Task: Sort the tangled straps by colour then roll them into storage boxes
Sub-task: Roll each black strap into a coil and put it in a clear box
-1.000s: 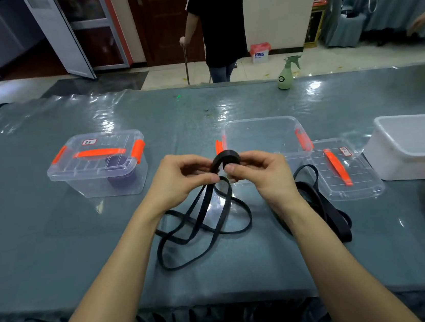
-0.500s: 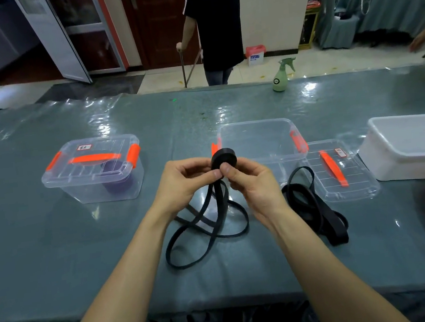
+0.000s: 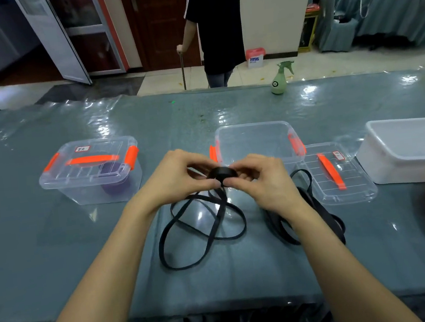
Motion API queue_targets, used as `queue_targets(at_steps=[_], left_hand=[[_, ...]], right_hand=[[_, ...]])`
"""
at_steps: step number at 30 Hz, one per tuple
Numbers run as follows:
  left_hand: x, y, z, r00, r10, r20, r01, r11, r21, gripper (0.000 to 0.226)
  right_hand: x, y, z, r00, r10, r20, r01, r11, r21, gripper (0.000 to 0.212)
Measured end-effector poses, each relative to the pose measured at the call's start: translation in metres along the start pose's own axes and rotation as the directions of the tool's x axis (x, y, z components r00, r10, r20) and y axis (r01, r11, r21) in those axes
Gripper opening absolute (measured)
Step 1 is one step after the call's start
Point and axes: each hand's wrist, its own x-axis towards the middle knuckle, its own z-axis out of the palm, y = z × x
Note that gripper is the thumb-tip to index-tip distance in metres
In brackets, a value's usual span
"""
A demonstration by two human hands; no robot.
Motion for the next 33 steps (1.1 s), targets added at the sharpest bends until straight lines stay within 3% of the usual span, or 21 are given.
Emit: queue_targets(at_steps=[2,5,9,14,17,20,21,24,27,29,31,33], left_hand=[[-0.002,-0.004,0.003,0.995,-0.013,-0.103,-0.01,0.974,-0.227,0.032],[-0.001,-0.002,0.012,0.981,-0.031,-0.19,-0.044,0.925,-0.377,0.032],[0.0,0.007,0.013,0.967,-0.036,-0.253,-0.088,0.882,-0.463,0.033],[-0.004,0.007,0.002,0.968,-0.078,-0.238,-0.047,0.876,-0.48,0.035],[-0.007,0.004,-0.009,0.973,-0.116,-0.201,0.044,0.943,-0.33,0.029],[-0.011,0.007,-0.021,0.981,-0.11,-0.158,0.112,0.994,-0.001,0.023],[-0.012,0.009,-0.024,0.985,-0.097,-0.14,0.116,0.983,0.141,0.021],[-0.009,0.021,-0.026,0.997,0.005,-0.079,0.039,0.837,0.546,0.021],[-0.002,0.025,-0.024,0.996,0.062,-0.057,-0.005,0.718,0.696,0.023],[-0.003,0.019,-0.029,0.998,-0.013,-0.069,0.048,0.847,0.529,0.021],[-0.008,0.007,-0.036,0.991,-0.099,-0.089,0.114,0.976,0.183,0.026],[-0.014,-0.001,-0.036,0.984,-0.118,-0.13,0.113,0.993,-0.046,0.027]], right_hand=[[0.002,-0.005,-0.005,0.999,-0.004,-0.036,0.009,0.993,0.116,0.018],[0.005,-0.014,-0.005,0.998,0.036,-0.046,-0.02,0.95,0.311,0.017],[0.009,-0.02,0.002,0.997,0.073,-0.003,-0.06,0.851,0.522,0.022],[0.007,-0.021,0.015,0.986,0.111,0.121,-0.163,0.766,0.622,0.015],[0.008,-0.016,0.021,0.976,0.11,0.19,-0.203,0.783,0.588,0.016],[0.015,-0.01,0.014,0.983,0.051,0.176,-0.085,0.977,0.194,0.027],[0.017,-0.009,0.012,0.985,0.017,0.17,-0.028,0.998,0.064,0.032],[0.023,-0.016,0.017,0.972,-0.074,0.224,0.101,0.989,-0.11,0.033],[0.023,-0.019,0.026,0.962,-0.146,0.233,0.196,0.959,-0.207,0.018],[0.023,-0.019,0.025,0.969,-0.181,0.169,0.212,0.959,-0.189,0.013],[0.022,-0.018,0.018,0.98,-0.183,0.079,0.192,0.973,-0.127,0.01],[0.021,-0.019,0.012,0.993,-0.118,0.006,0.118,0.993,0.024,0.011]])
